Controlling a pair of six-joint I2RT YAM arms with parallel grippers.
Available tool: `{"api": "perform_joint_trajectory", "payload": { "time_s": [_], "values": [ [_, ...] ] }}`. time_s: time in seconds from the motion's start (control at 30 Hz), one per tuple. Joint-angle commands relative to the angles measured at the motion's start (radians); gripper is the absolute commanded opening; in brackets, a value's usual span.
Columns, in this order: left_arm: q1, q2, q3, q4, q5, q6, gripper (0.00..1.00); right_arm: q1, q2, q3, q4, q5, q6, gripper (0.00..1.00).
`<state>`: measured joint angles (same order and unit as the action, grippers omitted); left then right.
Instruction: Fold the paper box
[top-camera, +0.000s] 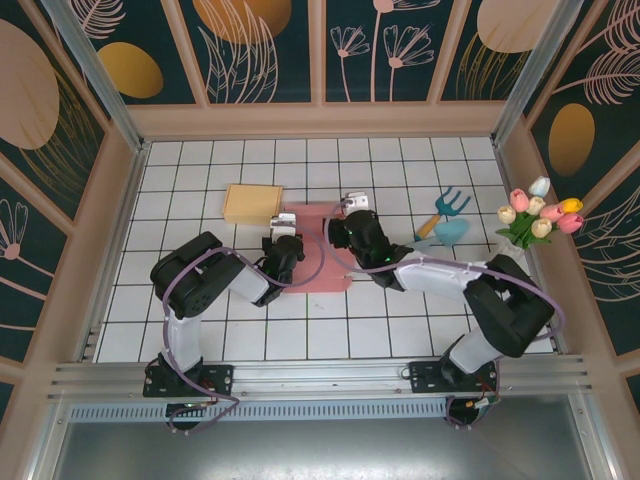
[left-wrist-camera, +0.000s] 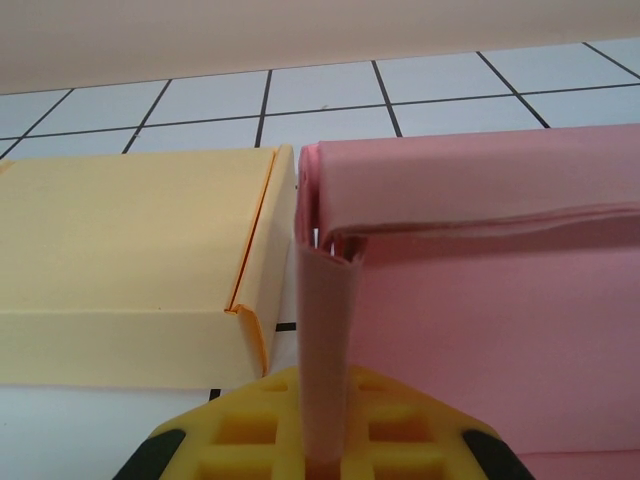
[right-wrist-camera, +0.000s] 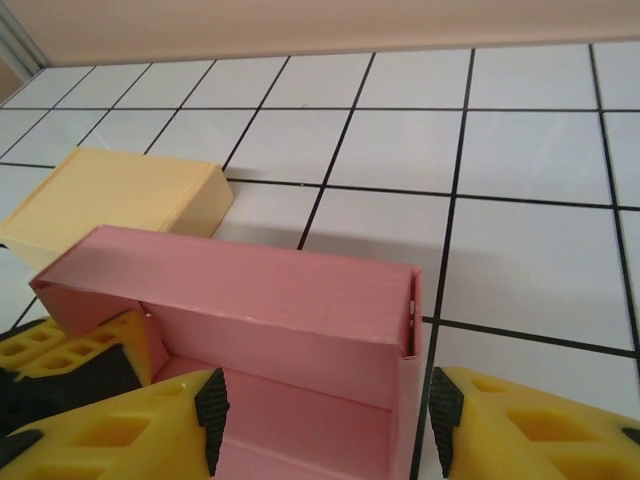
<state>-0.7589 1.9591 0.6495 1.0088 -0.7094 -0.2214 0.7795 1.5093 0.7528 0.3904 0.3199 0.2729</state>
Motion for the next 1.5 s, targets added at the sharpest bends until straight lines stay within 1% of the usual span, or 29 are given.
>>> {"api": "perform_joint_trajectory", "payload": {
  "time_s": [0.0, 0.07, 0.13, 0.23, 0.37, 0.57, 0.73, 0.87, 0.97, 1.03, 1.17, 1.3, 1.37, 1.47],
  "values": [
    [0.004, 0.022, -0.014, -0.043, -0.025, 0.011, 0.0, -0.014, -0.044, 0.054, -0.125, 0.054, 0.029, 0.61],
    [0.004, 0.023, -0.017, -0.04, -0.023, 0.013, 0.0, -0.043, -0.043, 0.089, -0.157, 0.047, 0.027, 0.62],
    [0.004, 0.022, -0.023, -0.027, -0.02, 0.017, 0.0, -0.08, -0.03, 0.112, -0.165, 0.011, 0.032, 0.62],
    [0.003, 0.022, -0.034, -0.005, -0.015, 0.024, 0.0, -0.13, 0.018, 0.146, -0.16, -0.053, 0.046, 0.62],
    [0.001, 0.025, -0.051, 0.032, -0.009, 0.037, 0.0, -0.168, 0.098, 0.173, -0.123, -0.098, 0.062, 0.62],
    [-0.008, 0.034, -0.078, 0.095, -0.007, 0.061, 0.0, -0.172, 0.171, 0.177, -0.048, -0.128, 0.075, 0.61],
    [-0.014, 0.04, -0.09, 0.132, -0.011, 0.077, 0.0, -0.165, 0.184, 0.154, -0.004, -0.139, 0.08, 0.6],
    [-0.018, 0.046, -0.087, 0.131, -0.016, 0.085, 0.0, -0.15, 0.175, 0.159, -0.009, -0.14, 0.057, 0.6],
    [-0.02, 0.045, -0.084, 0.125, -0.018, 0.084, 0.0, -0.125, 0.161, 0.173, -0.04, -0.118, 0.026, 0.6],
    [-0.02, 0.038, -0.066, 0.08, -0.018, 0.081, 0.0, -0.104, 0.138, 0.172, -0.066, -0.085, -0.003, 0.6],
    [-0.02, 0.017, -0.004, -0.067, -0.031, 0.065, 0.0, -0.084, 0.057, 0.174, -0.156, -0.045, -0.056, 0.6],
    [-0.019, -0.033, 0.05, -0.201, -0.023, 0.044, 0.0, -0.082, -0.087, 0.165, -0.272, -0.015, -0.101, 0.61],
    [-0.02, -0.067, 0.097, -0.298, 0.013, 0.062, 0.0, -0.082, -0.165, 0.145, -0.315, 0.008, -0.117, 0.61],
    [-0.02, -0.138, 0.193, -0.469, 0.025, 0.09, 0.0, -0.084, -0.31, 0.074, -0.343, 0.044, -0.122, 0.61]
  ]
}}
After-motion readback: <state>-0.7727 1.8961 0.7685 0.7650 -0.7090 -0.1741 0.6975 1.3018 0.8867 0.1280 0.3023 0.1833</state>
